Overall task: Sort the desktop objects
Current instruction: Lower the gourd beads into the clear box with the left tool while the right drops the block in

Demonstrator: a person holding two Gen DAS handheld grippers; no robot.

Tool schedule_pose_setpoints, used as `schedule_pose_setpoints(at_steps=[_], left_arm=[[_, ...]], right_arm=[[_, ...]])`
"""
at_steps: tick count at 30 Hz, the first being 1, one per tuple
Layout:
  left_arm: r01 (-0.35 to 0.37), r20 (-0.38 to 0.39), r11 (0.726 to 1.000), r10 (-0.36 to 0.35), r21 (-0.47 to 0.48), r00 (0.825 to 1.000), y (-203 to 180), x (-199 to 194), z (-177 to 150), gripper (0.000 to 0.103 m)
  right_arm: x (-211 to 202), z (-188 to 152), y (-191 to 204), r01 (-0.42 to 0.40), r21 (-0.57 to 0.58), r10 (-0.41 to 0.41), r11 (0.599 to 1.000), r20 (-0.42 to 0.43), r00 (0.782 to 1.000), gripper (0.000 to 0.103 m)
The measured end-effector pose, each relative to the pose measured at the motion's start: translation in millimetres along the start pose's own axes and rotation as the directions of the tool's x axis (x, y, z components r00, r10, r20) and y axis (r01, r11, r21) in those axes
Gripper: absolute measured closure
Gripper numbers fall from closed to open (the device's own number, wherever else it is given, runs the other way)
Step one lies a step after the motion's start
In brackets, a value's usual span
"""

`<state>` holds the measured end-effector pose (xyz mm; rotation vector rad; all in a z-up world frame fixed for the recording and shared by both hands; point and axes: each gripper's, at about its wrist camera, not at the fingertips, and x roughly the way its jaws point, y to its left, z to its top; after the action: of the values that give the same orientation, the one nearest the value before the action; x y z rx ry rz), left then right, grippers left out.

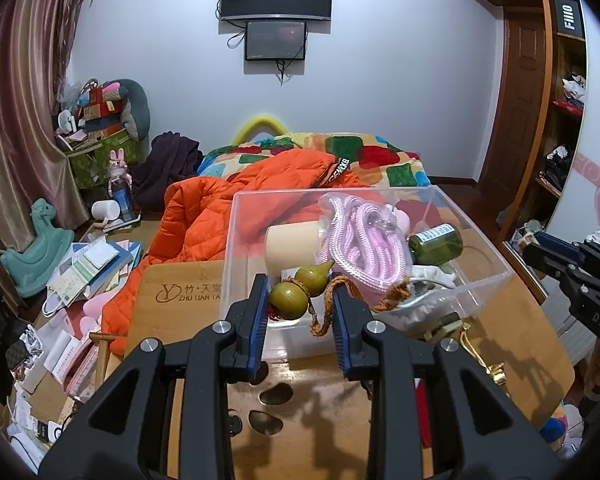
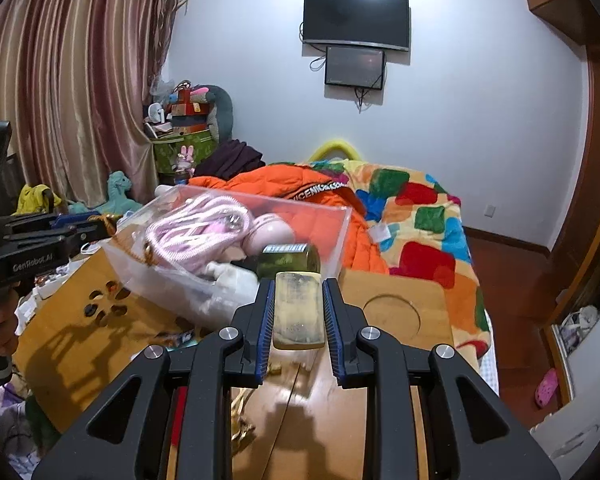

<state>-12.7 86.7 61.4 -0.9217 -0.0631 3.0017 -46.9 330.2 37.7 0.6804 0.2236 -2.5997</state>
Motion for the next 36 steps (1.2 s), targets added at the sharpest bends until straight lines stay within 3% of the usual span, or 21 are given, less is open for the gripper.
schedule_pose_setpoints(at_steps=[21,30,36], left_arm=[[-0.001,-0.077,1.0,0.0,-0.014,0.997,12.8,37.6,-4.0,0.074],[-0.008,-0.072,1.0,0.008,0.005,0.997,11.1,35.7,-3.8,0.074],[-0.015,-0.072,1.0,0.016,0.007,0.997,11.7,30.9,-4.2,0.066]], right_arm=[[60.5,11.5,12.7,-0.069,-0.018,0.068,0.997,-0.069,0.995,0.082],[71.1,7.9,12.8,-0.076,-0.008,0.074,0.997,-0.102,0.992,0.081],[73.2,6.5,15.6,-0.075,-0.006,0.073,0.997,-0.116,0.991,0.081]])
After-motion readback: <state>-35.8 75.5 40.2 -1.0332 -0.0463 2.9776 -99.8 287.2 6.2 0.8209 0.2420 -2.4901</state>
